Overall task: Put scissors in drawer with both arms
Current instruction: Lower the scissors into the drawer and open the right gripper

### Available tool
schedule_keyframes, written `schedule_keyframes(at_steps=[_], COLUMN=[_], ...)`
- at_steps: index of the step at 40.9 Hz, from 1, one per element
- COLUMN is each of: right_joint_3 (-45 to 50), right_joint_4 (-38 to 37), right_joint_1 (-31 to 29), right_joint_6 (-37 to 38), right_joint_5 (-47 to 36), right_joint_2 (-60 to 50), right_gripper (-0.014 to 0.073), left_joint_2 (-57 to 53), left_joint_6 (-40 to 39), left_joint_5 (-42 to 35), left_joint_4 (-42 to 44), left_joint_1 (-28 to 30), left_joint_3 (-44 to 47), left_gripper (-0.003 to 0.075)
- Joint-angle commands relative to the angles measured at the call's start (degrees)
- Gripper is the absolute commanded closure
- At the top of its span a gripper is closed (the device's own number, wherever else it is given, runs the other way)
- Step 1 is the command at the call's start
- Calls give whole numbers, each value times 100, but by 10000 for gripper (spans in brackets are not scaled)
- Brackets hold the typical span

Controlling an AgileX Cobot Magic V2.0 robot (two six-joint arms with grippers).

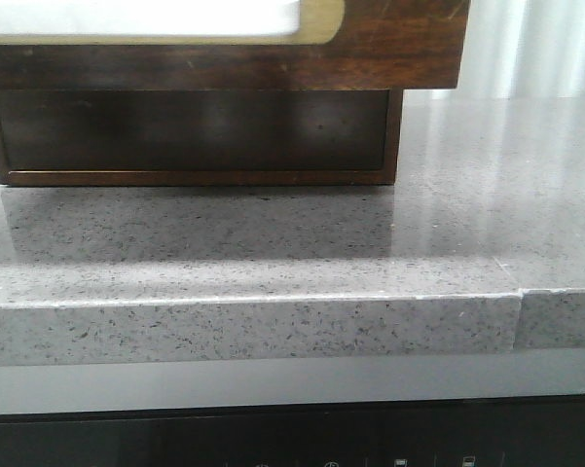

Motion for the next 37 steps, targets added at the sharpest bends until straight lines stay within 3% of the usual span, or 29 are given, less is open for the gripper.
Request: schedule_keyframes(at_steps=[1,16,31,37], right_joint_3=[-168,-168,-168,-209], right_joint_4=[-92,-169,-366,-550], right_joint_1=[8,8,8,8], right_joint_6=[-40,-35,49,257], right_joint_5=[-193,-5,261,261], right_joint_2=[-151,-17,-17,-78], right_gripper=[524,511,263,248], left_joint_2=[38,38,38,38], left_joint_6=[-53,-53,-53,-53], left_joint_5=[-500,-500,-500,-500], left_joint_4=[-14,-14,-14,-14], left_joint_1=[-37,-37,-37,-37], left_joint_3=[-144,-144,-144,-144], left_gripper=[208,208,208,208])
